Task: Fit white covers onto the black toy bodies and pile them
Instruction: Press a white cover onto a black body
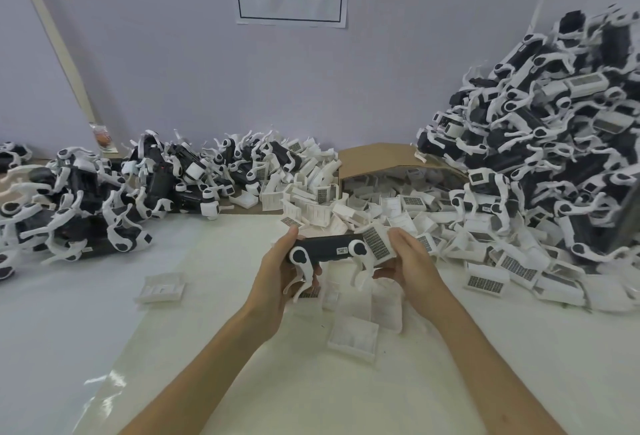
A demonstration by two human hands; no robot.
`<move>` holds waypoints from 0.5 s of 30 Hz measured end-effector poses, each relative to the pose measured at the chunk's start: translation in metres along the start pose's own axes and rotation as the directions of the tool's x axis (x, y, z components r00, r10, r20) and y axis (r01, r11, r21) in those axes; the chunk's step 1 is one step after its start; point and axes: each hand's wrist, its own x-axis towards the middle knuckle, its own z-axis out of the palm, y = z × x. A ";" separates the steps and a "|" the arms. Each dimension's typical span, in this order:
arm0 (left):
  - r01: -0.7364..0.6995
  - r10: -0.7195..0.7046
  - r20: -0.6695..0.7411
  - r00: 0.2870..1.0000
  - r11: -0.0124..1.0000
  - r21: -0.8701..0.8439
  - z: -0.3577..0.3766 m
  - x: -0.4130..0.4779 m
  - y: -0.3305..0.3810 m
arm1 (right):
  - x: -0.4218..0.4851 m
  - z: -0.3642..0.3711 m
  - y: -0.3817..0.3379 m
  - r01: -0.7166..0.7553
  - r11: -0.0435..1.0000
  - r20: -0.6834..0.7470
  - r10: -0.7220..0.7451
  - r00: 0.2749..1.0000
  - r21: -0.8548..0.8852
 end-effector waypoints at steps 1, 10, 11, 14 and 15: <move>0.000 0.000 -0.001 1.000 1.000 0.004 0.000 0.000 0.000 | 0.000 -0.001 -0.001 -0.013 0.999 -0.003 0.014 1.000 0.050; 0.010 -0.011 -0.004 1.000 1.000 -0.025 -0.004 0.002 -0.001 | 0.003 -0.006 -0.002 -0.070 0.964 0.065 0.055 0.996 0.255; 0.012 -0.012 -0.005 1.000 1.000 -0.023 -0.004 0.002 -0.001 | 0.003 -0.006 -0.003 -0.077 0.965 0.080 0.058 0.995 0.249; 0.015 -0.015 -0.010 1.000 0.999 -0.030 -0.003 0.003 -0.001 | 0.002 -0.007 -0.004 -0.079 0.976 0.113 0.057 0.992 0.202; 0.011 -0.012 -0.007 1.000 0.999 -0.032 -0.003 0.003 -0.001 | 0.001 -0.007 -0.004 -0.071 0.980 0.126 0.048 0.991 0.184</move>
